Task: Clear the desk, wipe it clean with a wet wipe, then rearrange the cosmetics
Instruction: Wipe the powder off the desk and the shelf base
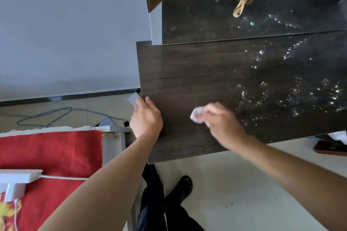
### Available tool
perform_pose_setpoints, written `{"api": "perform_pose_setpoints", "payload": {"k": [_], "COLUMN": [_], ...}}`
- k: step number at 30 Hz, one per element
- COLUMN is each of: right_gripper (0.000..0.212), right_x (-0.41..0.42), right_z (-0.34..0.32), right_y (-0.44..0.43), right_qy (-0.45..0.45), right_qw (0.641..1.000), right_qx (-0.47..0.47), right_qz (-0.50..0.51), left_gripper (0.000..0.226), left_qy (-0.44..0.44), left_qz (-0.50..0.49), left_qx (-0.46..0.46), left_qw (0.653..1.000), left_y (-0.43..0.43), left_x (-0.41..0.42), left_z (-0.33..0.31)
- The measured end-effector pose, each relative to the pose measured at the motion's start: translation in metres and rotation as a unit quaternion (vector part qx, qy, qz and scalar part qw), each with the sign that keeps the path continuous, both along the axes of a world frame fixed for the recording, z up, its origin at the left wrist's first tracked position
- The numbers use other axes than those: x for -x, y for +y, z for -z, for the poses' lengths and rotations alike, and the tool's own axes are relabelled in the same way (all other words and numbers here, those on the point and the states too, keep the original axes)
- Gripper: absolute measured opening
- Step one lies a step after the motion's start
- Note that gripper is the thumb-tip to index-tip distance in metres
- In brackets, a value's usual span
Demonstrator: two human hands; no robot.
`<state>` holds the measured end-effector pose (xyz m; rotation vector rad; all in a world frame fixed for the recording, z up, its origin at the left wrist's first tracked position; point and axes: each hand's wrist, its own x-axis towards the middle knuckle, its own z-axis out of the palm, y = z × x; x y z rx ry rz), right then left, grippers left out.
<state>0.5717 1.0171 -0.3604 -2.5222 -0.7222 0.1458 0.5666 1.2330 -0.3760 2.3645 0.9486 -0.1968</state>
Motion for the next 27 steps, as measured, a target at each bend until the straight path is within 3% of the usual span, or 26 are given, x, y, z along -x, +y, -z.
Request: {"api": "perform_pose_setpoints", "payload": {"k": [2,4,8,10,12,14,16,17,20,22,27], "right_gripper": [0.035,0.035,0.038,0.037,0.040,0.046,0.053,0.054,0.051,0.052,0.045], "right_x": [0.031,0.007,-0.098,-0.109,-0.077,-0.017,0.018,0.014,-0.031,-0.031,0.078], "right_z": [-0.005,-0.005,-0.002,-0.004,-0.004,-0.005,-0.012,-0.013,-0.005,-0.003,-0.010], "right_y": [-0.003,-0.013,-0.034,-0.027,-0.012,-0.005,-0.012,-0.019,-0.034,-0.025,-0.024], "right_qy": [0.040,0.045,-0.043,-0.039,-0.046,-0.026,0.013,0.018,-0.040,-0.057,0.042], "right_qw": [0.996,0.997,0.978,0.962,0.975,0.996,0.997,0.997,0.991,0.986,0.999], "right_qx": [0.004,0.015,0.119,0.162,0.142,0.075,0.064,0.067,0.081,0.074,0.008], "right_qz": [-0.077,-0.064,0.169,0.215,0.165,0.045,-0.043,-0.045,0.096,0.138,-0.010], "left_gripper": [0.035,0.035,0.032,0.031,0.030,0.030,0.031,0.032,0.031,0.032,0.036], "left_qy": [-0.001,-0.005,-0.014,-0.013,-0.009,-0.010,-0.011,-0.010,-0.011,-0.011,-0.012], "left_qz": [0.001,0.001,0.000,-0.002,-0.002,0.001,0.001,0.000,-0.001,-0.003,0.000], "left_qx": [-0.003,-0.004,-0.008,-0.012,-0.013,-0.010,-0.010,-0.011,-0.011,-0.018,-0.023], "left_qw": [1.000,1.000,1.000,1.000,1.000,1.000,1.000,1.000,1.000,1.000,1.000], "left_y": [0.001,0.000,-0.001,-0.001,0.000,0.000,-0.001,-0.001,-0.001,-0.001,-0.001], "left_x": [0.001,0.001,-0.002,-0.001,0.000,0.001,0.000,0.000,-0.002,0.000,0.000], "left_z": [0.000,0.001,0.000,0.001,0.003,0.004,0.004,0.003,0.002,0.002,0.003]}}
